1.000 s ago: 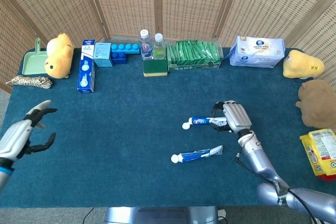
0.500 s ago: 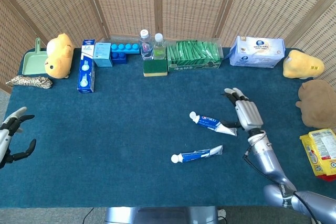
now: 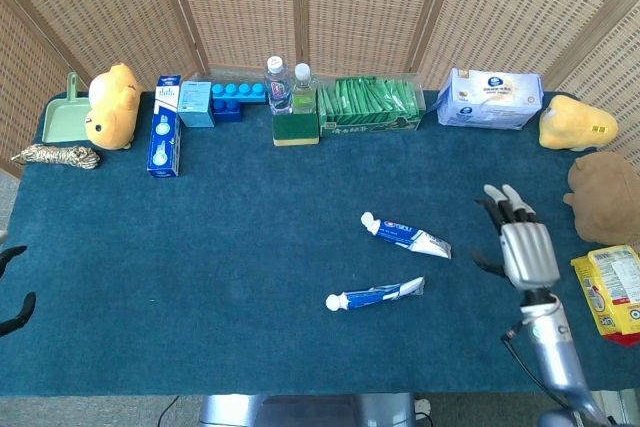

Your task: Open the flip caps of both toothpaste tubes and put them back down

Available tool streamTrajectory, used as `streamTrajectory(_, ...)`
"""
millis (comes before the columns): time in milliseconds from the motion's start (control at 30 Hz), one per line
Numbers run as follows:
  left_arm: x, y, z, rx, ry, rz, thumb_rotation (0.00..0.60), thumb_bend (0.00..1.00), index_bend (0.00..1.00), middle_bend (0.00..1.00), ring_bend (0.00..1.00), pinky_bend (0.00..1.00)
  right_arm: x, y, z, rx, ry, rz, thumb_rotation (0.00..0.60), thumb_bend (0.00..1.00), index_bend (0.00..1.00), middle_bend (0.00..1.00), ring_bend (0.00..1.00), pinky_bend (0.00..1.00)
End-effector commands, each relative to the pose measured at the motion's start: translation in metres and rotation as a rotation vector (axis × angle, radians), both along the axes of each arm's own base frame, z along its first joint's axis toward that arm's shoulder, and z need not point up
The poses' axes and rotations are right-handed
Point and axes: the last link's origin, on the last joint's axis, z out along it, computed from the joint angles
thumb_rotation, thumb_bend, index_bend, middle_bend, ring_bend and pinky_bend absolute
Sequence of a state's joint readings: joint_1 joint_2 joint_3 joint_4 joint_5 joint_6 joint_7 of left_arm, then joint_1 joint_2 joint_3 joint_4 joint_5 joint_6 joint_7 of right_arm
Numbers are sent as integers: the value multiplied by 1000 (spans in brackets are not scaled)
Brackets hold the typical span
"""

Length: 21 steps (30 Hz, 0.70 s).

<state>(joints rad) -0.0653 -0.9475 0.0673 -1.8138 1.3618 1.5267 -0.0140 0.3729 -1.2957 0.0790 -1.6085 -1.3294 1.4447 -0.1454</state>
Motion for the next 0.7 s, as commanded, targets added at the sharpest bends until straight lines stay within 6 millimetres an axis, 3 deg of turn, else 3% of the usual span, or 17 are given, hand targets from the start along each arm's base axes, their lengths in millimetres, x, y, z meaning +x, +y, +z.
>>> streamTrajectory(33,-5,-10,-5,9,10,3,536,390,161,45,11,194,-9,23,5,-19,107,-13,600,238,244,191,71,205)
streamTrajectory(433,-12,-30,-14,38,70,-4,535,367,155,52,19,187,-33,84,6,11,165,-140,600,238,259,205,103,191)
streamTrajectory(700,3,-31,-16,42,70,-41,536,366,154,52,19,176,-40,90,15,-6,149,-165,600,237,257,194,92,191)
